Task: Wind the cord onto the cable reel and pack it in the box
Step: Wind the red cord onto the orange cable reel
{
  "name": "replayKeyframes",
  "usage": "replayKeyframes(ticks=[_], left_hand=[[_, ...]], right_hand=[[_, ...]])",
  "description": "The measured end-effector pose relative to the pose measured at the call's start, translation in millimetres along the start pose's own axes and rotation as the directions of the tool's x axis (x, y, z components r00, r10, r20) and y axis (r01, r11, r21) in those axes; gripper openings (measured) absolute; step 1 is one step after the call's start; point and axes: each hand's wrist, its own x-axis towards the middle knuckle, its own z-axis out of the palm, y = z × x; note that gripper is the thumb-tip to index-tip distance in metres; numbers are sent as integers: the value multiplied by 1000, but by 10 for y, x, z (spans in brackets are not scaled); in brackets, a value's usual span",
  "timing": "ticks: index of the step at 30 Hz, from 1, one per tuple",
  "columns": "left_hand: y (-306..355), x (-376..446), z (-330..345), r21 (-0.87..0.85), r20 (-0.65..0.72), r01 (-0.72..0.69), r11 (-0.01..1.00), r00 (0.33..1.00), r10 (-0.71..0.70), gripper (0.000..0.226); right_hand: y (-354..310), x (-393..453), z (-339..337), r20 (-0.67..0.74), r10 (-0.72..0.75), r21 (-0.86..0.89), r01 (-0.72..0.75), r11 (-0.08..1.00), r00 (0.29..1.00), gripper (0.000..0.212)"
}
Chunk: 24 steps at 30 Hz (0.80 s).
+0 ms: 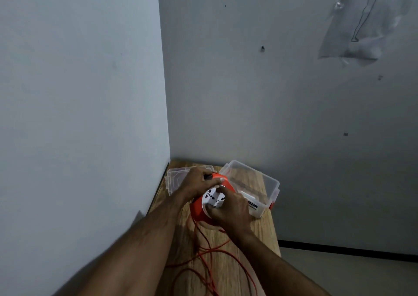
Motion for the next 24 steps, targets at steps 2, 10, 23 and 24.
replayKeyframes(ticks=[2,10,23,24], left_hand=[[5,-6,16,6,-5,-17,1000,1000,17,37],[17,-10,62,42,2,-47,998,999,47,39],[-147,-25,-32,-18,27,16,1000,1000,-16,35],[-158,-35,-33,-18,41,18,1000,999,-17,35]], right_hand=[[-65,-36,11,-61,168,135,-159,978,984,54],[-135,47,192,126,695,580,-621,527,708,61],[142,-142,91,195,-497,-288,534,795,846,50],[170,-155,75,305,-526,-325,606,726,794,61]])
